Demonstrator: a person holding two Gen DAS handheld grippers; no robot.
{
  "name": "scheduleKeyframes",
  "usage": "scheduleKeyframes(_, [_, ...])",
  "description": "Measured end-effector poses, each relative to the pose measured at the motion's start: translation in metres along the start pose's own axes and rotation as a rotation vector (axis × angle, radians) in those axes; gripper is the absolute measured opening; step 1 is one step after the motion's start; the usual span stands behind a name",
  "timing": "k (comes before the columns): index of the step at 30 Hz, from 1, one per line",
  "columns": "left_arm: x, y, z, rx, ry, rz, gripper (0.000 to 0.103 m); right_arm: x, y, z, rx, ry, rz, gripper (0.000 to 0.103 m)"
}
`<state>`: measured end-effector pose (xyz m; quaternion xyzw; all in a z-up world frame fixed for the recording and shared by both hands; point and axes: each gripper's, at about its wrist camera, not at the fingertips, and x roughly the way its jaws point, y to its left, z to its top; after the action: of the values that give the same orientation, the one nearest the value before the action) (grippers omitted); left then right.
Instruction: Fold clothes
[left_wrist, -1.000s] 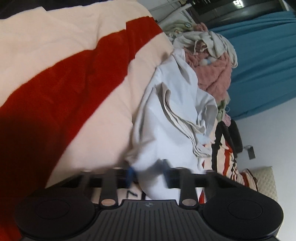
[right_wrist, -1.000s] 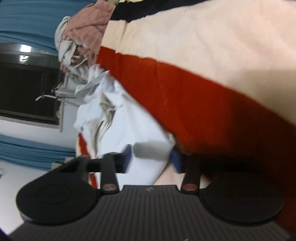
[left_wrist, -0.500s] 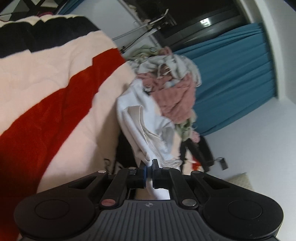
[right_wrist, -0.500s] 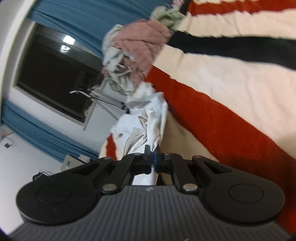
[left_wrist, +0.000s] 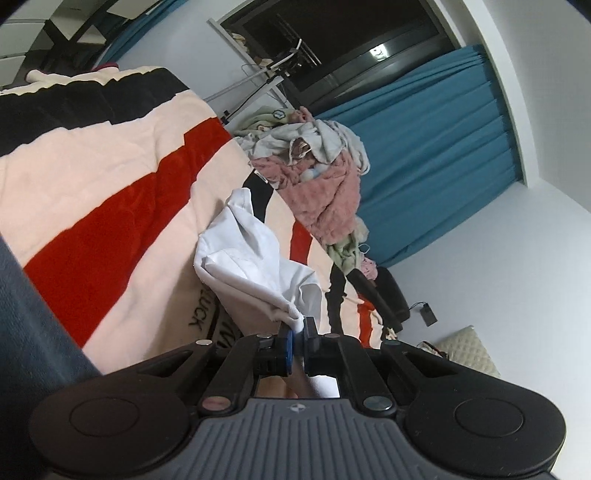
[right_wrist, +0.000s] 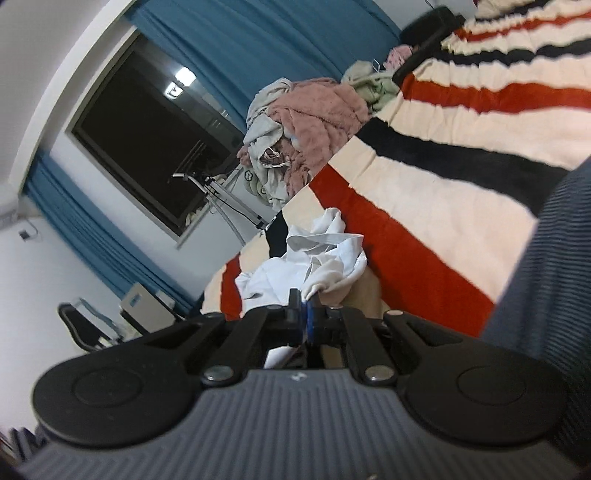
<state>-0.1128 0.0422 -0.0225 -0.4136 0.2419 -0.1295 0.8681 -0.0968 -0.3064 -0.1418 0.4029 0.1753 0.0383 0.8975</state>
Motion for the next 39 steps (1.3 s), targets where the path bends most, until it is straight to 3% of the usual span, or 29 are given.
scheduleKeyframes(3, [0.005, -0.010, 0.005, 0.001, -0.006, 0.008, 0.005, 0.000, 0.004, 0.004, -0.015, -0.020, -0.009, 0.005])
scheduleKeyframes(7, [0.053, -0.048, 0.054, 0.080, 0.002, 0.035, 0.005, 0.041, 0.017, 0.041, 0.061, -0.009, 0.009, 0.005])
scheduleKeyframes(11, [0.123, -0.072, 0.101, 0.148, -0.015, 0.117, 0.005, 0.113, 0.034, 0.089, 0.108, 0.009, -0.027, 0.005])
scheduleKeyframes(15, [0.203, -0.055, 0.128, 0.188, -0.003, 0.202, 0.006, 0.204, 0.042, 0.118, 0.065, 0.093, -0.098, 0.006])
scheduleKeyframes(18, [0.240, -0.019, 0.130, 0.157, 0.013, 0.225, 0.005, 0.254, 0.027, 0.116, 0.027, 0.118, -0.115, 0.006])
scheduleKeyframes(21, [0.259, 0.012, 0.130, 0.141, 0.024, 0.208, 0.006, 0.281, -0.002, 0.100, 0.044, 0.143, -0.069, 0.006])
scheduleKeyframes(24, [0.275, 0.019, 0.134, 0.163, 0.014, 0.181, 0.006, 0.297, -0.010, 0.091, -0.013, 0.148, -0.069, 0.006])
scheduleKeyframes(28, [0.294, 0.012, 0.136, 0.261, -0.043, 0.154, 0.006, 0.316, -0.015, 0.100, 0.007, 0.117, -0.027, 0.006])
scheduleKeyframes(32, [0.313, 0.014, 0.139, 0.316, -0.027, 0.162, 0.006, 0.337, -0.021, 0.107, 0.004, 0.099, -0.002, 0.007])
scheduleKeyframes(34, [0.319, 0.018, 0.139, 0.325, 0.019, 0.178, 0.006, 0.346, -0.024, 0.106, -0.002, 0.110, -0.004, 0.009])
scheduleKeyframes(35, [0.322, 0.020, 0.140, 0.328, 0.040, 0.187, 0.007, 0.348, -0.024, 0.104, -0.009, 0.131, -0.018, 0.011])
scheduleKeyframes(37, [0.318, 0.023, 0.141, 0.314, 0.050, 0.193, 0.019, 0.348, -0.021, 0.100, -0.039, 0.163, -0.015, 0.023])
scheduleKeyframes(38, [0.315, 0.024, 0.141, 0.304, 0.051, 0.189, 0.039, 0.346, -0.018, 0.098, -0.059, 0.176, -0.006, 0.048])
scheduleKeyframes(39, [0.310, 0.023, 0.139, 0.293, 0.039, 0.175, 0.063, 0.343, -0.014, 0.096, -0.077, 0.183, 0.008, 0.080])
